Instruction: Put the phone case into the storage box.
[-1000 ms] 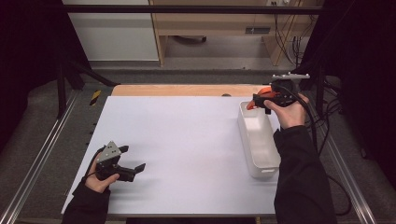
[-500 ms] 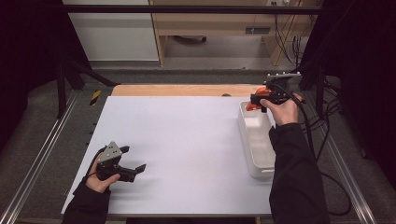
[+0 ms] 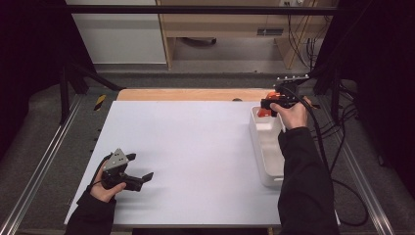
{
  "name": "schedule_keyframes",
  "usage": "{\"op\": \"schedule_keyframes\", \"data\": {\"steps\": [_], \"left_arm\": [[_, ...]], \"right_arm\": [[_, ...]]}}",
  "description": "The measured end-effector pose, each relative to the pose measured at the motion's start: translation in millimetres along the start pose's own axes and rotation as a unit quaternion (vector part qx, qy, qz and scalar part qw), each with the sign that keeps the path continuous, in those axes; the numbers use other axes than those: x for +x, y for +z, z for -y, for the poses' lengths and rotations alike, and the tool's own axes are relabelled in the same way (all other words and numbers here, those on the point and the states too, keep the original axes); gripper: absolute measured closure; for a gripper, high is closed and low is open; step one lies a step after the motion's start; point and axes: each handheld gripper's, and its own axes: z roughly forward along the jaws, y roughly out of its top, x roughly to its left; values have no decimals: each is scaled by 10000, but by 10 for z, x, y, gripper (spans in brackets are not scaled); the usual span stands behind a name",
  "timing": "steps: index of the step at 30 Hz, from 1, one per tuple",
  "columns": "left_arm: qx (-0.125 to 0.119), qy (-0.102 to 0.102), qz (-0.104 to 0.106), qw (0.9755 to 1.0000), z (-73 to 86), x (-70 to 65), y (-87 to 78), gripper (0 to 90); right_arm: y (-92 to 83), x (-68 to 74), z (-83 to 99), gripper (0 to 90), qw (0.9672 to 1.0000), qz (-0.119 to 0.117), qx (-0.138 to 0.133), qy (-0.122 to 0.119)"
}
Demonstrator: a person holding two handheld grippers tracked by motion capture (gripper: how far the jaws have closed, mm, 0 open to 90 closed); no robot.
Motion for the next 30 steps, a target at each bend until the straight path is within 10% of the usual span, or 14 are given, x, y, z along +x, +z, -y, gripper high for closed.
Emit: {"op": "schedule_keyframes", "data": {"steps": [30], "left_arm": [[73,74,64,9999,8,-4,24,0]], "right_arm": [[503,44,113,154,9981,80,602,78]]}}
